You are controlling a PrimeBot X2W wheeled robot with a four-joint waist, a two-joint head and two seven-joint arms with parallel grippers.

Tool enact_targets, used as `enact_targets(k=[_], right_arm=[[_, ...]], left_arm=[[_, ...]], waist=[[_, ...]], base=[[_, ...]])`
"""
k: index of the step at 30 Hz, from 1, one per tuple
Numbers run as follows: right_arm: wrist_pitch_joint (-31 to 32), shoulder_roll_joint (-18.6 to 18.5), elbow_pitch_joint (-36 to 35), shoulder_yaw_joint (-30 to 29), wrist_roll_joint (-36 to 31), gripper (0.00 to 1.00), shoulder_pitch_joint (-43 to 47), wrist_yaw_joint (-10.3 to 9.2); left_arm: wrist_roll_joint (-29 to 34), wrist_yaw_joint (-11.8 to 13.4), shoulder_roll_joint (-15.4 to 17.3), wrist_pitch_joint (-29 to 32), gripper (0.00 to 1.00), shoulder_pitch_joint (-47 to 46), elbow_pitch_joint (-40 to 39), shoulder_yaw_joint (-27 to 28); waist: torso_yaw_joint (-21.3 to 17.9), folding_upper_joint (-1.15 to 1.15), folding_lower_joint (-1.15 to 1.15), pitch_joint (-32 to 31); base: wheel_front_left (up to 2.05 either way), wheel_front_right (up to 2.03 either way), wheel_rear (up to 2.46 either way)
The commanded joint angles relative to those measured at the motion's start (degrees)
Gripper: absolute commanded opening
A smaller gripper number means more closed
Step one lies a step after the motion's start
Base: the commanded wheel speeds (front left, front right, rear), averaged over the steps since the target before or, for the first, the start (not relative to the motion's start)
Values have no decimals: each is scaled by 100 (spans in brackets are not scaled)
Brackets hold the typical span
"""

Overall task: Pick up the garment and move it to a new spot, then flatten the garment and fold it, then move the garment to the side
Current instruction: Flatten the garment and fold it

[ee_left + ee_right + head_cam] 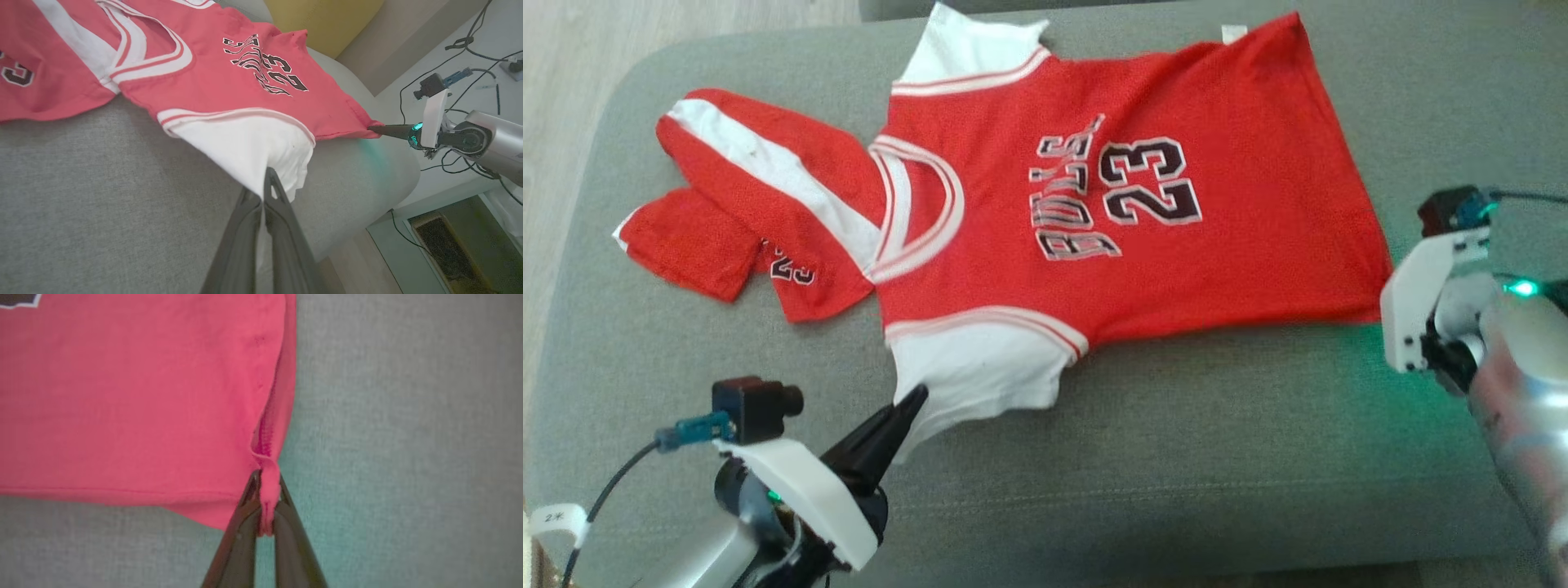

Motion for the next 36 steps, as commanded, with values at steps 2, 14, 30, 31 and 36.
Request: enact_targets(k=[2,14,30,31,36], right_arm=[[357,-246,-435,328,352,0,239,-2],[2692,-1757,-3204,1020,2423,0,1855,-2],[4144,-2012,-5316,-188,2396,0,3146,-2],[4133,-1933,-5409,-315,2306,0,3162,-2],[4049,-1521,-5806,-833,1865,0,3146,-2]], left_arm=[[-84,30,279,58,0,-87,-267,216],[-698,-3,733,662,0,604,-986,11],[-1463,-128,1243,1259,0,926,-1817,-146],[-1515,-131,1236,1228,0,904,-1843,-97],[-1807,-144,1190,1076,0,721,-1985,202]], waist=[[-23,0,0,-74],[-152,0,0,-402],[-241,0,0,-465],[-250,0,0,-452],[-309,0,0,-291]], base=[[0,0,0],[0,0,0],[0,0,0],[0,0,0],[0,0,0]])
